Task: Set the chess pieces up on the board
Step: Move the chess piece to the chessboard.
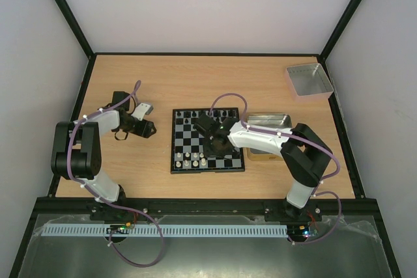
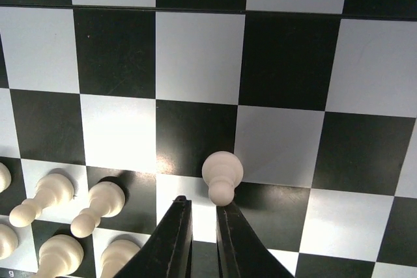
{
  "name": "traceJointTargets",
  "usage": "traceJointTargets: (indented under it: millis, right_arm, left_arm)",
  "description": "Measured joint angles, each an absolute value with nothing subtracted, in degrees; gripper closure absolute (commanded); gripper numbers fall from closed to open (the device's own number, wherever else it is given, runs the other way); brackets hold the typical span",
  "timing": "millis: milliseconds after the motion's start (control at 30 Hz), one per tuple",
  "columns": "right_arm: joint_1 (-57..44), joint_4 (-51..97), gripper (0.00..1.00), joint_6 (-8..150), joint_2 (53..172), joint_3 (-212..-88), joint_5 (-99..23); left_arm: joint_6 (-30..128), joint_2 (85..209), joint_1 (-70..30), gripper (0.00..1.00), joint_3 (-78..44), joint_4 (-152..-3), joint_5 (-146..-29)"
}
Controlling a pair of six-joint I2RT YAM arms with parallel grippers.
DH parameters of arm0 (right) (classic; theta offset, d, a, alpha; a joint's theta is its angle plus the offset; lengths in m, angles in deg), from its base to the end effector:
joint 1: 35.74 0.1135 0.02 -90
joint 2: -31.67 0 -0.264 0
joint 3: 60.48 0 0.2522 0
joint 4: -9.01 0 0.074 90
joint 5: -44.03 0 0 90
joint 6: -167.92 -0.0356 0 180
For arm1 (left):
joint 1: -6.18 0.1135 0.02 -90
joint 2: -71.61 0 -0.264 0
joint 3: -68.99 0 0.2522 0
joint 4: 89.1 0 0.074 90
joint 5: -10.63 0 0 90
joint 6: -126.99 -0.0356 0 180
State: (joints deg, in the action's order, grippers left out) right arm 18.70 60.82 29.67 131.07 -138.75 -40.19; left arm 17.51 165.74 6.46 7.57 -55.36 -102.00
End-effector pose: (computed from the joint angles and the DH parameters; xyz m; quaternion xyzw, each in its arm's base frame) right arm 0.1893 0.2709 0.1784 -0.0608 0.9858 0.1468 0.0536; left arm 0.2940 -0.0123 0.1426 0.1996 0.9398 -0.1549 0.2301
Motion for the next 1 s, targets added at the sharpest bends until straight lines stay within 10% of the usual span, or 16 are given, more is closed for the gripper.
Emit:
traceJointTargets:
  millis: [233, 1000]
  right_arm:
    - [18.8, 61.7, 0.74, 29.3, 131.0, -139.3, -41.4]
    - [17.7, 63.2, 0.83, 30.8, 131.9, -142.1, -43.5]
  left_arm:
    - [17.5, 165.7, 6.5, 0.31, 7.6, -55.4, -102.0]
    - [17.5, 165.7, 6.5, 0.31, 7.6, -55.4, -102.0]
